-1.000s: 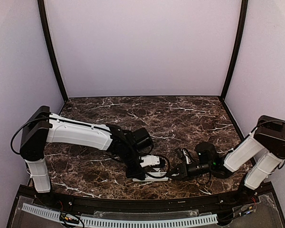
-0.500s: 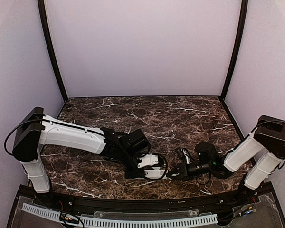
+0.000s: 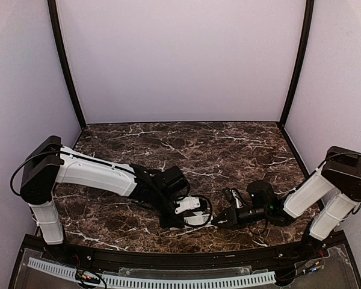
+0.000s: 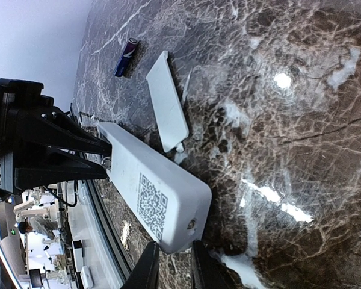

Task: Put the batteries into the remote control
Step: Pick up the battery from the battery compartment.

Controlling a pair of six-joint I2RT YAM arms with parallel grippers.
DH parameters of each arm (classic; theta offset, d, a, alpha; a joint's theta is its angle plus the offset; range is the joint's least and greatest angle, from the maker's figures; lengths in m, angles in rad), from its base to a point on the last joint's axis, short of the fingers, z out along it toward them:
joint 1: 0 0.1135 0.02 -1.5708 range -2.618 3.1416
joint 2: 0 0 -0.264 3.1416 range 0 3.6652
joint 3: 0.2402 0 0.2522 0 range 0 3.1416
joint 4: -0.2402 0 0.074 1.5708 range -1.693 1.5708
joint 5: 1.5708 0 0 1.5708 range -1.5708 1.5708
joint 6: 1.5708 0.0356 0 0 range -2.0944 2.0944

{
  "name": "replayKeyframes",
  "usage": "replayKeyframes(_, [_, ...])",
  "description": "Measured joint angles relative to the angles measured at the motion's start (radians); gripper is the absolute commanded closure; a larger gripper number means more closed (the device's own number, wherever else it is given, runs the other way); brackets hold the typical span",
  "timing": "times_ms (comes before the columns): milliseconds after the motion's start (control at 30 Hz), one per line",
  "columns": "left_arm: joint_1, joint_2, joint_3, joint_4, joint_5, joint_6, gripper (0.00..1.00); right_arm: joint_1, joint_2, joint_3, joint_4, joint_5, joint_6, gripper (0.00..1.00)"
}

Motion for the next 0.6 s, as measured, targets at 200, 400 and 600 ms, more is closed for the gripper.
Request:
replayKeyframes(200, [0.024,0.013,0.016,-0.015,0.057,-0.021,0.85,0.000,0.000,0.000,-0.002,0.000,0.000,0.82])
replayKeyframes(400, [0.055,0.026,0.024,-0.017,0.138,-0.047,0.79,0.000,0.000,0.000,-0.003,0.000,-0.004,0.82])
replayKeyframes(600, [0.063,0.049,0.042,0.003,0.224,-0.065,0.79,0.000,0.000,0.000,-0.009,-0.002,-0.008,0.82])
